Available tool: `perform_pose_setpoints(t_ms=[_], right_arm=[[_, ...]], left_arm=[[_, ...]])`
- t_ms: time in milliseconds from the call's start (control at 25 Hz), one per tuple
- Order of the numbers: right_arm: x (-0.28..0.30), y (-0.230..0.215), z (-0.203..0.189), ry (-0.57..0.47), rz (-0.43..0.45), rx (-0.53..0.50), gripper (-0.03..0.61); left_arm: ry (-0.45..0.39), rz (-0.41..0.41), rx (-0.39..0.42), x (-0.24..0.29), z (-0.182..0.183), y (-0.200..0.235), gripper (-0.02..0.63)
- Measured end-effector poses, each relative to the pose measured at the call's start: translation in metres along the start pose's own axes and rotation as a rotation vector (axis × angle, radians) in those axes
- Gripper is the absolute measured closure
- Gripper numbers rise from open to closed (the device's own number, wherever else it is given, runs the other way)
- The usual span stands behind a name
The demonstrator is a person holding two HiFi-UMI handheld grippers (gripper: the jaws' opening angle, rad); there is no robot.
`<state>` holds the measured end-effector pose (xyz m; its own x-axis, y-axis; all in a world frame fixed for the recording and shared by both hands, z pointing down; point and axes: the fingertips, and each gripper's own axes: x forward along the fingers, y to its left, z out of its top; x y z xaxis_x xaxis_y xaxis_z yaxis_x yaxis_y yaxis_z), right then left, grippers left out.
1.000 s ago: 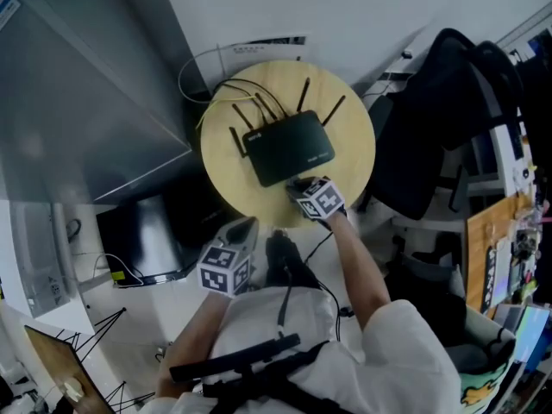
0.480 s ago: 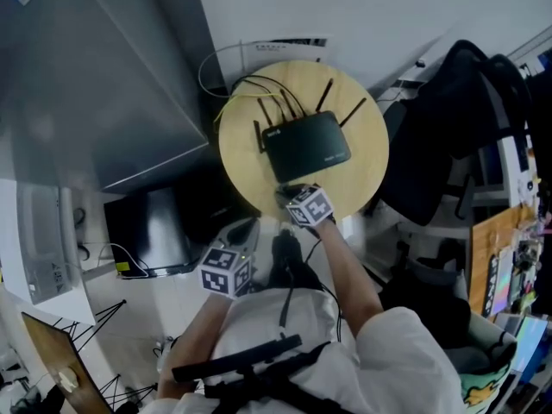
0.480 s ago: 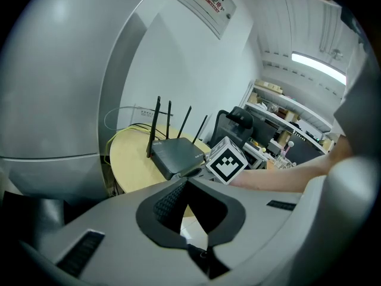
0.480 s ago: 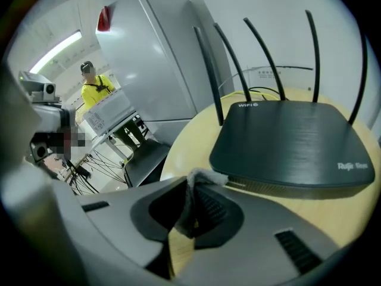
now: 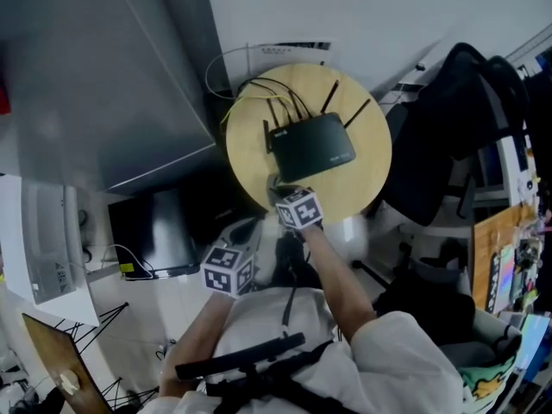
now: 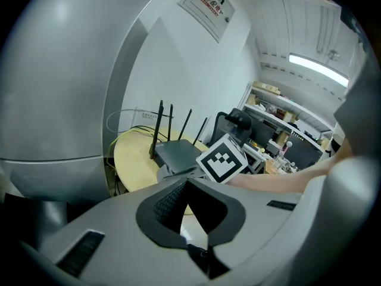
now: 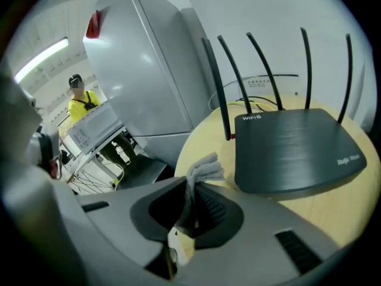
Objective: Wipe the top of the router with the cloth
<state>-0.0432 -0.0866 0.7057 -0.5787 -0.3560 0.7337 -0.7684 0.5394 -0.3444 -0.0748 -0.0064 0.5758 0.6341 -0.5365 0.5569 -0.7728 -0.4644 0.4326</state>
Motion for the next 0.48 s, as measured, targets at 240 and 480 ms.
perform_pose_setpoints(t_ms=[240,480], right_arm=[[0.017,-0.012,0.019,0.006,-0.084,0.076,0.538],[0.036,-0.028,0.043,-0.002,-0.18,0.189,0.539]], left_arm=[[-0.021,0.027,-0.018,-0.007,0.006,0.015,0.624],[-0.035,0.06,-0.057,-0.014,0.006,0.031,0.624]])
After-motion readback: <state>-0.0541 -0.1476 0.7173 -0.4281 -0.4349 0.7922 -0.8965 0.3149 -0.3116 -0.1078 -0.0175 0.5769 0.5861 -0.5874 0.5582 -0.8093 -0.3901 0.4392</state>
